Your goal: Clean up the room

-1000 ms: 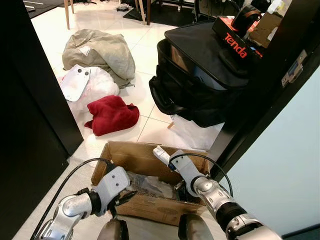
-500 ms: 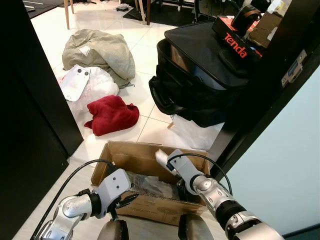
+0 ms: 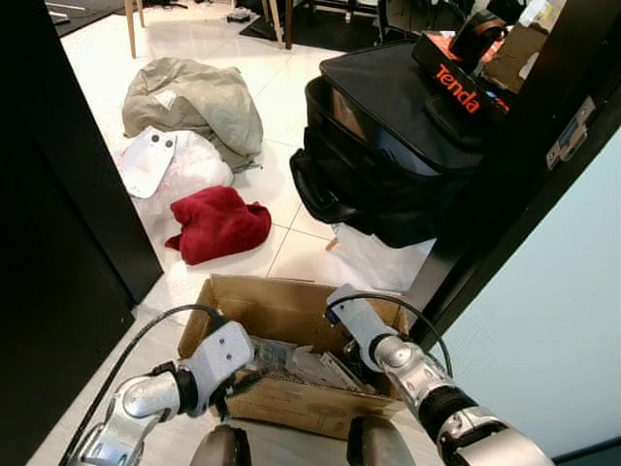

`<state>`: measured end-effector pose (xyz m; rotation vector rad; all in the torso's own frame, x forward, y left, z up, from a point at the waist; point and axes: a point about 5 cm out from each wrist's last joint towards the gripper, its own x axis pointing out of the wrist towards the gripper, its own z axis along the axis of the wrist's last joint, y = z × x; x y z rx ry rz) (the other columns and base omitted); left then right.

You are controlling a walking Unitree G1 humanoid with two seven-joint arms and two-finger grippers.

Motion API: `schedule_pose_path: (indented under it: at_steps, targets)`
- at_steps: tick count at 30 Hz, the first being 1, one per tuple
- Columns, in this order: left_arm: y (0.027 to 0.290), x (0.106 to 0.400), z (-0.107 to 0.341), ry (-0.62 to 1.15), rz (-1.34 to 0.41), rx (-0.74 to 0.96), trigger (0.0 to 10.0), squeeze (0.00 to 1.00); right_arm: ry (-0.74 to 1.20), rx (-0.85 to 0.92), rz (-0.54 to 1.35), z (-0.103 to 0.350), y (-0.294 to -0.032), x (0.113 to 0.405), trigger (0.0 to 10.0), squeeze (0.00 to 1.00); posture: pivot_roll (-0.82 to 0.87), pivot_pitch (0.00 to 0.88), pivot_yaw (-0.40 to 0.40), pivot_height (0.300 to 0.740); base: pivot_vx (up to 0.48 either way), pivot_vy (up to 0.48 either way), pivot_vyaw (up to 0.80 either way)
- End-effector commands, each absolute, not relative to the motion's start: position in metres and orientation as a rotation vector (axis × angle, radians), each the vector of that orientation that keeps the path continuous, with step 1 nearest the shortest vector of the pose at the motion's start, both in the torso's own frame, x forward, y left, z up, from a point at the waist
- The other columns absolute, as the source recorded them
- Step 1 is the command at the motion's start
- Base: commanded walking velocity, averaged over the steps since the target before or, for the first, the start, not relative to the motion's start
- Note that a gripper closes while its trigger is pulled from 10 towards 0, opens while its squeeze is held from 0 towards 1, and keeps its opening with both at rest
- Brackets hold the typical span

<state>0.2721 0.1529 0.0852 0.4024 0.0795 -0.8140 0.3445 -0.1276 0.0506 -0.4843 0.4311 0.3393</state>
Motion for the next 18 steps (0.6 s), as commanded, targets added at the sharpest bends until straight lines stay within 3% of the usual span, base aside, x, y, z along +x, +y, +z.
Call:
schedule_pose_path:
  at_steps: [1, 3, 6, 18]
  targets:
    - [0.156, 0.272, 0.077, 0.115, -0.743, 0.346, 10.0, 0.0, 0.434, -0.403, 0.313, 0.044, -0.128, 0.338, 10.0, 0.0, 0.02, 0.155, -0.046, 0.617, 0.0, 0.0, 0.0]
    - [0.154, 0.28, 0.07, 0.143, -0.48, 0.207, 10.0, 0.0, 0.425, -0.293, 0.256, 0.032, -0.132, 0.324, 10.0, 0.0, 0.02, 0.113, -0.019, 0.617, 0.0, 0.0, 0.0]
    - [0.15, 0.28, 0.06, 0.179, -0.355, 0.147, 10.0, 0.0, 0.4, -0.262, 0.229, 0.025, -0.133, 0.313, 10.0, 0.0, 0.01, 0.1, -0.009, 0.617, 0.0, 0.0, 0.0]
    - [0.133, 0.284, 0.052, 0.222, -0.189, 0.104, 10.0, 0.0, 0.412, -0.116, 0.163, 0.014, -0.128, 0.297, 10.0, 0.0, 0.0, 0.051, 0.01, 0.617, 0.0, 0.0, 0.0]
